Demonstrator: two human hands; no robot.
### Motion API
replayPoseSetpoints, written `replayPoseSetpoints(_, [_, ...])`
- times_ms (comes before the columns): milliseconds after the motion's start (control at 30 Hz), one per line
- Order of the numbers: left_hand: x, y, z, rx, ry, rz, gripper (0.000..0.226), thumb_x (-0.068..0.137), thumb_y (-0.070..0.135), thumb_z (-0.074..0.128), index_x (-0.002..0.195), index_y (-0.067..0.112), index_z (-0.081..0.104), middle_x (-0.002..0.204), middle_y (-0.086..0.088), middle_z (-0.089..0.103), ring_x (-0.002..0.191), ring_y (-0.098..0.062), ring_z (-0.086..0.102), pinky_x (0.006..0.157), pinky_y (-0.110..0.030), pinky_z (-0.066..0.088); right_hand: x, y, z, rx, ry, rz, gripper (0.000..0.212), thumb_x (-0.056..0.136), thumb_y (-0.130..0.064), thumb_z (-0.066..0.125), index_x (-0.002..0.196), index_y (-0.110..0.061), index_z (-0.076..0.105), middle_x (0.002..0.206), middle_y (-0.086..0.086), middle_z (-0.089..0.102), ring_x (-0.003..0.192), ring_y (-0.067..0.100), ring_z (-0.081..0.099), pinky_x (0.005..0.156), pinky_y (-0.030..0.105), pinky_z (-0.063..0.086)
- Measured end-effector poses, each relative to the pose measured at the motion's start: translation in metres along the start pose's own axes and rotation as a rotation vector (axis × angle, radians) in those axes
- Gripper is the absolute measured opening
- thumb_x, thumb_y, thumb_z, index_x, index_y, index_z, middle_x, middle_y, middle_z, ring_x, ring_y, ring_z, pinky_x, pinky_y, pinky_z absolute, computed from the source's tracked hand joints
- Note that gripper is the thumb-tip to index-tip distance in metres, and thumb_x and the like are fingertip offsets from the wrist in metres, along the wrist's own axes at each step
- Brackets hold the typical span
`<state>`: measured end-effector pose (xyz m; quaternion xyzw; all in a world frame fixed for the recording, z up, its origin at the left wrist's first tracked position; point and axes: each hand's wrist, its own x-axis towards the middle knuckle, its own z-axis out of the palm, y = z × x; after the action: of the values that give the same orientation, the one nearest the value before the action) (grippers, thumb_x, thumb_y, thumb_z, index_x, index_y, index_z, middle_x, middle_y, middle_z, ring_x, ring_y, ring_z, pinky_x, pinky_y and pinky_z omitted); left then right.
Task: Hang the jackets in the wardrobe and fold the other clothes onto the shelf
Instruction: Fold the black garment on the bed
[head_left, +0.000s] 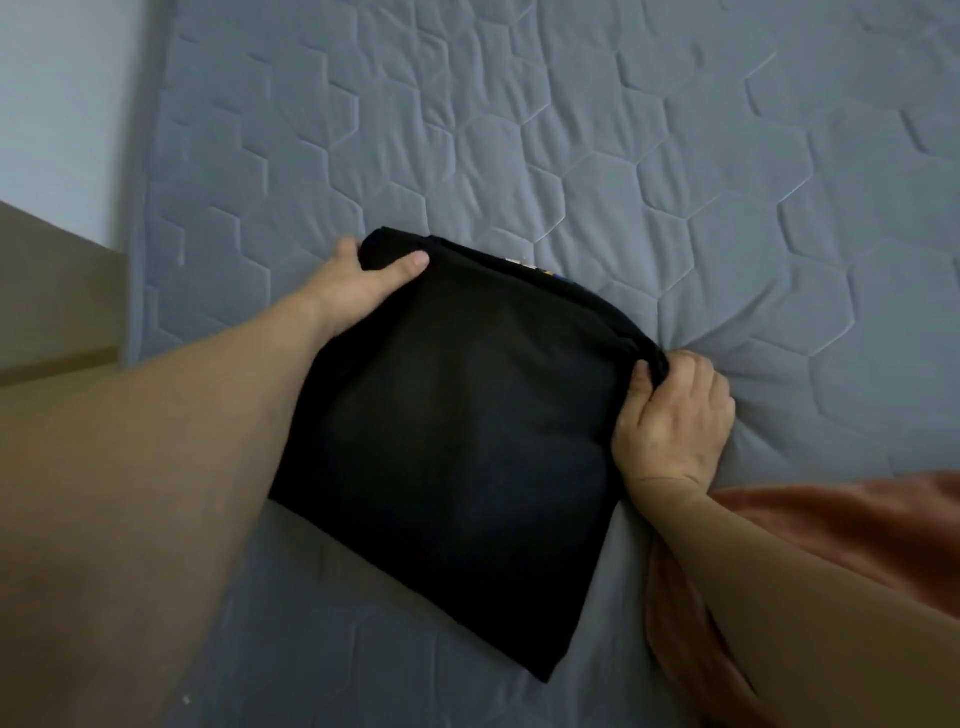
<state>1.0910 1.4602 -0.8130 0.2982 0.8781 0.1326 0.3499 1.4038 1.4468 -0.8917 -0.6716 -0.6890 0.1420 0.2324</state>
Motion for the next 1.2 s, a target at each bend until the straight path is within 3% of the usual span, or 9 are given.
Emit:
replayPoseSetpoints(100, [-0.017,-0.018,-0.005,0.01,-0.087,-0.115,0.129,0.042,0.095,0.059,0.143,0.016,0.041,0.138,-0.005,0.052,0.12,-0.028,0.054,0.099,-0.04,0.043,0.0,0.002,0.001,0.006,-0.011,0.014,0.038,0.093,-0.032,0.041,0.103,0.001,0.056,0.103,0.022,0.058,0.093,0.041,0.052,0.082,0.046,0.036])
replayPoseSetpoints(300, [-0.052,-0.043,0.002,-0.081,-0.026,-0.157,0.093,0.07,0.081,0.057,0.129,0.009,0.055,0.124,-0.009,0.061,0.099,-0.027,0.059,0.085,-0.033,0.043,0.0,0.002,0.001,0.075,0.015,0.032,0.04,0.093,-0.035,0.046,0.113,-0.002,0.055,0.109,0.022,0.059,0.1,0.042,0.052,0.086,0.047,0.035])
replayPoseSetpoints(500, [-0.148,-0.123,0.037,-0.381,0.123,-0.28,0.085,0.08,0.074,0.053,0.134,0.01,0.051,0.126,-0.008,0.06,0.106,-0.027,0.058,0.084,-0.031,0.038,-0.019,-0.004,-0.025,0.304,-0.161,0.116,0.061,0.09,-0.045,0.059,0.132,-0.003,0.048,0.131,0.019,0.05,0.123,0.035,0.045,0.106,0.041,0.031])
replayPoseSetpoints(600, [-0.206,-0.175,0.044,-0.488,0.183,-0.461,0.078,0.083,0.074,0.047,0.126,0.009,0.056,0.107,-0.008,0.063,0.094,-0.027,0.059,0.082,-0.035,0.04,-0.048,-0.022,-0.052,0.488,-0.439,0.271,0.065,0.085,-0.048,0.064,0.133,-0.007,0.047,0.133,0.015,0.048,0.123,0.031,0.047,0.107,0.044,0.036])
replayPoseSetpoints(700, [-0.256,-0.211,0.045,-0.513,0.205,-0.624,0.075,0.085,0.074,0.042,0.12,0.01,0.058,0.105,-0.008,0.063,0.094,-0.029,0.059,0.086,-0.04,0.046,-0.086,-0.045,-0.08,0.607,-0.968,0.438,0.073,0.07,-0.063,0.071,0.123,-0.016,0.051,0.11,0.002,0.061,0.097,0.02,0.062,0.075,0.032,0.053])
replayPoseSetpoints(767, [-0.284,-0.228,0.042,-0.539,0.245,-0.656,0.075,0.084,0.076,0.041,0.117,0.011,0.061,0.108,-0.01,0.065,0.096,-0.031,0.061,0.089,-0.043,0.05,-0.112,-0.054,-0.086,0.486,-1.184,0.376,0.087,0.06,-0.069,0.075,0.124,-0.015,0.052,0.108,-0.002,0.063,0.095,0.017,0.063,0.074,0.029,0.054])
replayPoseSetpoints(867, [-0.323,-0.253,0.05,-0.723,0.187,-0.58,0.081,0.076,0.078,0.053,0.129,0.018,0.058,0.12,-0.006,0.064,0.108,-0.028,0.062,0.096,-0.043,0.049,-0.143,-0.054,-0.07,0.274,-1.102,0.319,0.085,0.067,-0.067,0.071,0.129,-0.011,0.055,0.12,0.009,0.063,0.106,0.03,0.06,0.095,0.044,0.05])
replayPoseSetpoints(967, [-0.334,-0.26,0.084,-0.803,0.153,-0.526,0.084,0.068,0.073,0.068,0.131,0.019,0.057,0.125,-0.003,0.064,0.112,-0.024,0.061,0.1,-0.041,0.048,-0.143,-0.051,-0.048,0.117,-0.901,0.162,0.074,0.077,-0.068,0.061,0.109,-0.002,0.067,0.109,0.02,0.067,0.103,0.037,0.062,0.091,0.042,0.05])
replayPoseSetpoints(1200, [-0.3,-0.267,0.101,-0.431,0.328,-0.605,0.074,0.083,0.073,0.048,0.118,0.009,0.06,0.117,-0.014,0.064,0.109,-0.037,0.059,0.093,-0.04,0.046,-0.134,-0.05,-0.035,0.016,-0.857,0.117,0.08,0.077,-0.069,0.059,0.11,0.003,0.064,0.109,0.022,0.066,0.101,0.039,0.062,0.09,0.041,0.05])
